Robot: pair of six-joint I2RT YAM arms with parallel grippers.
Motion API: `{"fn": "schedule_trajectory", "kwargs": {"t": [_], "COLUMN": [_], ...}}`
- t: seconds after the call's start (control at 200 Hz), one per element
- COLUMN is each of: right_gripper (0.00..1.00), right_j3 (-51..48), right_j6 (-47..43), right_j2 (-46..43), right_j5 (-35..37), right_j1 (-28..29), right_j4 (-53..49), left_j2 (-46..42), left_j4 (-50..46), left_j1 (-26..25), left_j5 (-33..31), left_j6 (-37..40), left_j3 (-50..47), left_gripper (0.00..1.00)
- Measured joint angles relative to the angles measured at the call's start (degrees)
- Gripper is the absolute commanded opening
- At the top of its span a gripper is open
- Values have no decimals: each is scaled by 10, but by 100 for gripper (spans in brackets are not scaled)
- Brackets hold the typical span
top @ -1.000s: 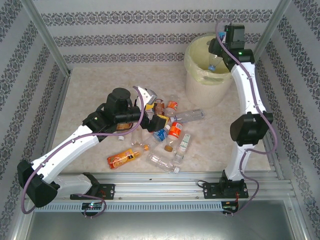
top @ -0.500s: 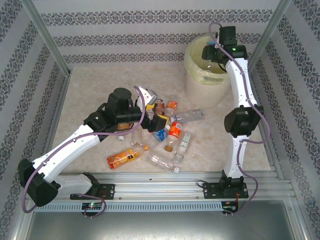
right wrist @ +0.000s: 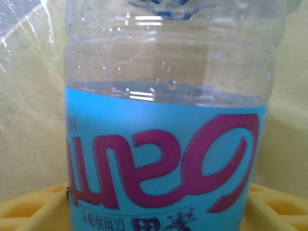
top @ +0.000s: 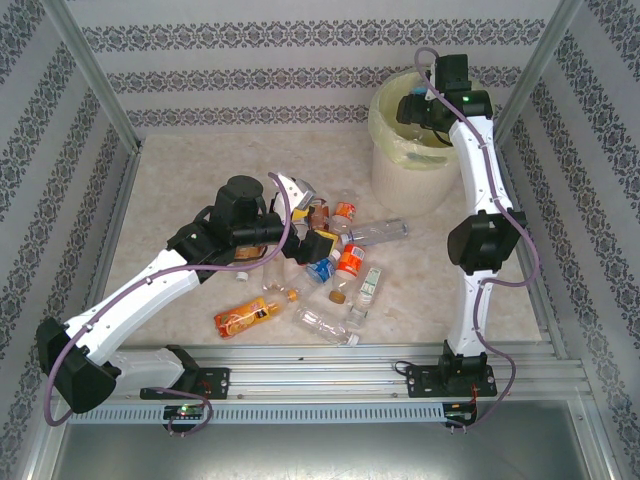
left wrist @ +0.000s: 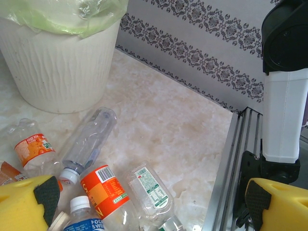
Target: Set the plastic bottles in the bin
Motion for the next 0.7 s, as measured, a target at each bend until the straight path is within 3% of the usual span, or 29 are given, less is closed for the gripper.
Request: {"fn": "schedule_trajectory", "kwargs": {"t": [0.12, 0.699], "right_gripper": [87, 88], "right_j3": [0, 14], "right_j6": [1, 0], "right_j2": [0, -28], "right_j5": [0, 4], "right_j1": [0, 5], "right_j4": [0, 0], "left_j2": [0, 0], "left_j4": [0, -2], "left_j1": [0, 0], "left_j5": [0, 0], "left_j6": [2, 2], "left_j3": [0, 0], "left_gripper": [100, 100]}}
